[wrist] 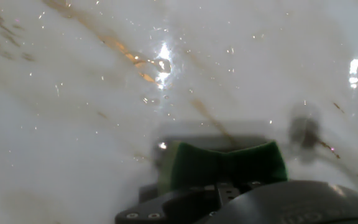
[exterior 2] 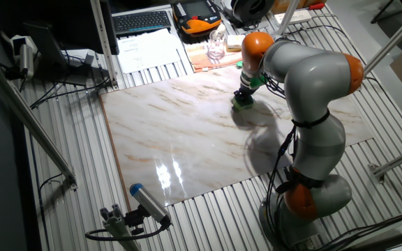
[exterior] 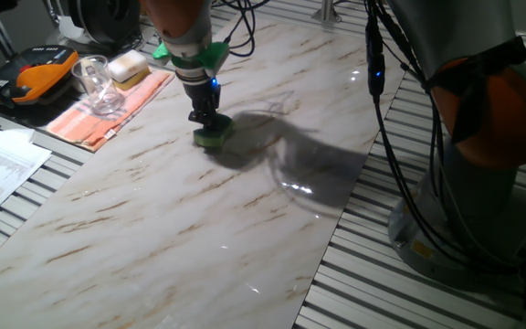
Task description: Clean the tabletop with a sponge
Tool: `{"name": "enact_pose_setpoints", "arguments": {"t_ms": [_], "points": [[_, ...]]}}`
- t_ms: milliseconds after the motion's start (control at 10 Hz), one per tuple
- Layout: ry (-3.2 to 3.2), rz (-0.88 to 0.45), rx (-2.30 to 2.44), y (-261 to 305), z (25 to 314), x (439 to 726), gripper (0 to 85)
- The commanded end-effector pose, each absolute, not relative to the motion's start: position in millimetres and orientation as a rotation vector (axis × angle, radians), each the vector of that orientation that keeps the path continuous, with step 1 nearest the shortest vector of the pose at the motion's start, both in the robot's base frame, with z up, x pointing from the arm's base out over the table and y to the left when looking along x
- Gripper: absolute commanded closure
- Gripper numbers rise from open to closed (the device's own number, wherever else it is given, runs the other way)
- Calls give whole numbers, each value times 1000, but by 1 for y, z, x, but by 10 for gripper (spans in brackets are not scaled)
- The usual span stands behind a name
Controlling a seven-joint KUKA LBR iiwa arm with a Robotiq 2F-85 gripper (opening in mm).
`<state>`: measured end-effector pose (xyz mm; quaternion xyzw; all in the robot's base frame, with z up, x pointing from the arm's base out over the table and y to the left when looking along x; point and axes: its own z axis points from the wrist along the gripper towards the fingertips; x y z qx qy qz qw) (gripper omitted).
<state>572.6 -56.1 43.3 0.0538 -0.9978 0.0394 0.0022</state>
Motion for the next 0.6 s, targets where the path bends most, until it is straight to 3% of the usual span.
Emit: {"name": "enact_pose_setpoints", "arguments": {"t_ms": [0, 300, 500], "points": [[-3137, 138, 182, -60, 43, 570, 850], [-3151, 166, 208, -68, 41, 561, 850], [-3132, 90, 172, -61, 42, 565, 850]]}}
